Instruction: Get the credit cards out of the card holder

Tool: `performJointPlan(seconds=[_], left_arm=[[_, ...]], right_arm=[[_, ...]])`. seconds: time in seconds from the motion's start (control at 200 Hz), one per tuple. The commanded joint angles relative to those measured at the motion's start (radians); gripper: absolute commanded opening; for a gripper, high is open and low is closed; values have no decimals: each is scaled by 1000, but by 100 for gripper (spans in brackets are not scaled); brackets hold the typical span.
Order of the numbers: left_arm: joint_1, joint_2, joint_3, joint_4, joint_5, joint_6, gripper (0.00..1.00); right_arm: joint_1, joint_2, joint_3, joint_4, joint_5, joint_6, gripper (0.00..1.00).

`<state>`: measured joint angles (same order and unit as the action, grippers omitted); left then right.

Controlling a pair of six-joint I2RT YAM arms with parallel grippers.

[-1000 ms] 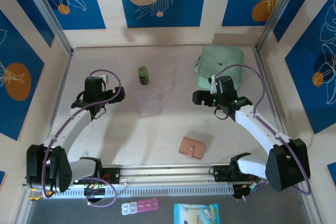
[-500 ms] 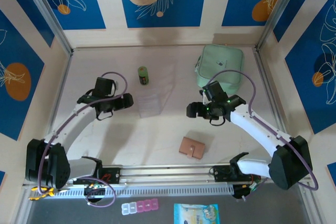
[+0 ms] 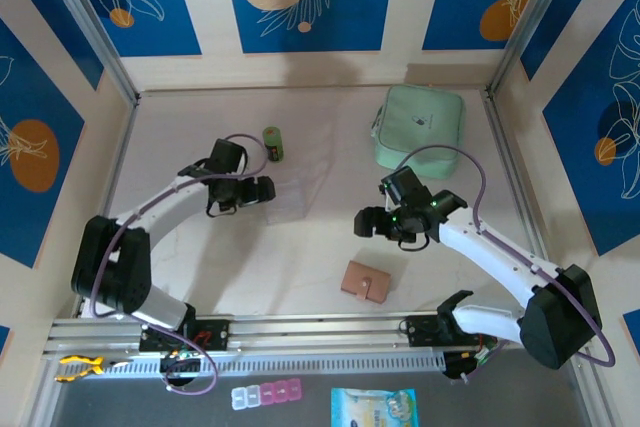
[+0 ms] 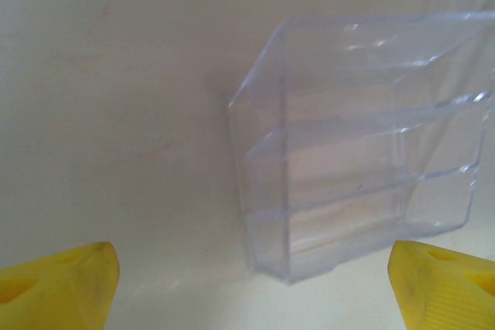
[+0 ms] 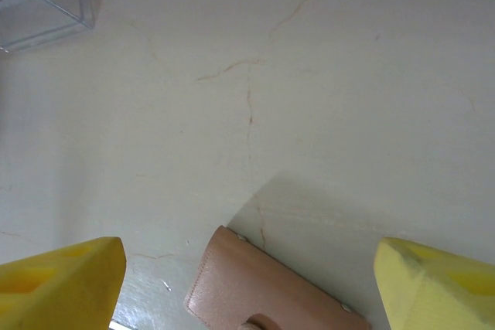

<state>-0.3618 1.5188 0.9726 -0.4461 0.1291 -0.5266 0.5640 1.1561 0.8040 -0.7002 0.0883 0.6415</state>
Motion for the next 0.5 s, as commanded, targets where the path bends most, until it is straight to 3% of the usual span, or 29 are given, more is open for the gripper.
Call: performJointPlan(seconds=[0.0,0.495], left_arm=[[-10,61,74,51,70,-8,90],[-65,239,179,98,147,-66,90]], right_arm=[[11,-16,-20,-3,-19,30,84],[14,-10,-37,11,-13,29,84]])
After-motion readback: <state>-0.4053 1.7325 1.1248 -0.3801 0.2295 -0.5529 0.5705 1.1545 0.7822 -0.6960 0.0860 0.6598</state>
